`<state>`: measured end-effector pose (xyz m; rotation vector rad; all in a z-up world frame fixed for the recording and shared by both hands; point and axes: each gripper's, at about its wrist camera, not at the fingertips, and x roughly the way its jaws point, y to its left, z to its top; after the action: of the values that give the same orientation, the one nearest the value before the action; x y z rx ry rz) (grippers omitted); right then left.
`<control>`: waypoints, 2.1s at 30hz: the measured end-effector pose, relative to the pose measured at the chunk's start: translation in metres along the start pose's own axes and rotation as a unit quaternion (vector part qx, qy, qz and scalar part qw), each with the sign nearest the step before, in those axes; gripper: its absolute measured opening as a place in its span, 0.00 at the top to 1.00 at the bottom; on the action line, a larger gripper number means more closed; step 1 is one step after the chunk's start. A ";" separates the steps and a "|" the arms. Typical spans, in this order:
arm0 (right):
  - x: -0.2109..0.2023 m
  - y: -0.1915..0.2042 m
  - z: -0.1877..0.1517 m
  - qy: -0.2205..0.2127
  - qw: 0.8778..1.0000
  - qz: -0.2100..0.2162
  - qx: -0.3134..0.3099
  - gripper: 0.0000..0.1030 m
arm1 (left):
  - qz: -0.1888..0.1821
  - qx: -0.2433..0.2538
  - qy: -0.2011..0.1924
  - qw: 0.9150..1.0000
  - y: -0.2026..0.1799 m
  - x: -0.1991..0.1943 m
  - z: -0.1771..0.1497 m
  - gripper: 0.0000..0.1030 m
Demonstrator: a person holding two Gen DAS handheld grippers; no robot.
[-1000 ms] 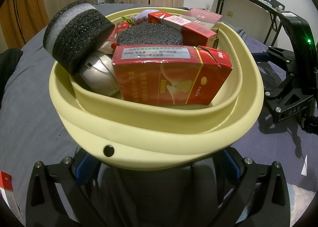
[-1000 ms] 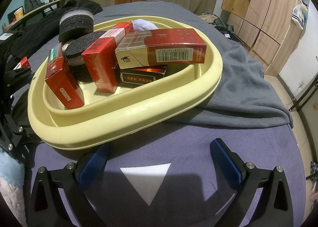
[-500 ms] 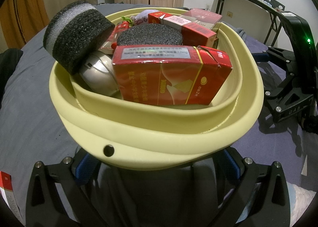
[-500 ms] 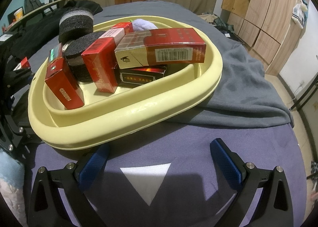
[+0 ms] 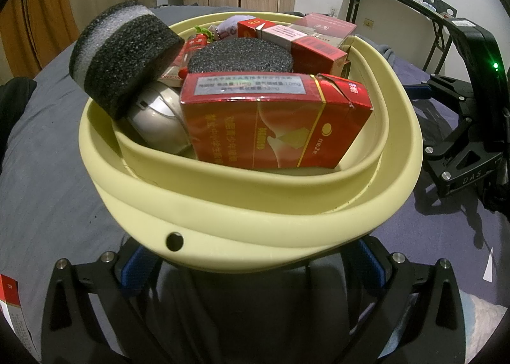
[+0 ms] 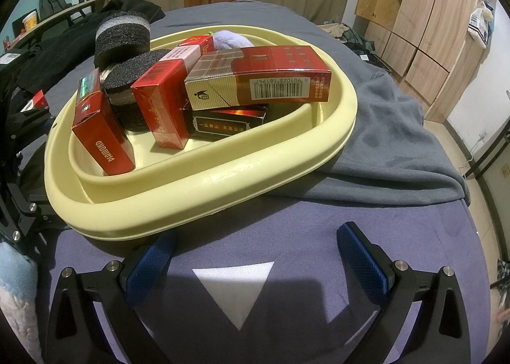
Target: Organize rigid objects
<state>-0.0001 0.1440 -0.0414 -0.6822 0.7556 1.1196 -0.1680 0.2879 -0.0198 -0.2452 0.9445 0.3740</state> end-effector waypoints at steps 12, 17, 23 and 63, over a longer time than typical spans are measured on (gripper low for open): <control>0.000 -0.002 -0.001 0.000 1.000 -0.001 -0.001 0.00 | 0.000 0.000 0.000 1.000 -0.001 0.000 -0.001 0.00; 0.000 -0.002 -0.001 0.000 1.000 -0.002 -0.002 0.00 | 0.001 0.000 0.000 1.000 -0.001 0.001 -0.001 0.00; -0.001 -0.002 -0.001 0.000 1.000 -0.002 -0.002 0.00 | 0.001 0.000 0.000 1.000 -0.001 0.001 -0.001 0.00; -0.003 -0.001 -0.002 0.000 1.000 -0.001 -0.002 0.00 | 0.001 0.001 -0.002 1.000 -0.010 0.011 0.009 0.00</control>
<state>-0.0006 0.1410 -0.0402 -0.6859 0.7519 1.1194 -0.1513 0.2845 -0.0229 -0.2414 0.9421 0.3742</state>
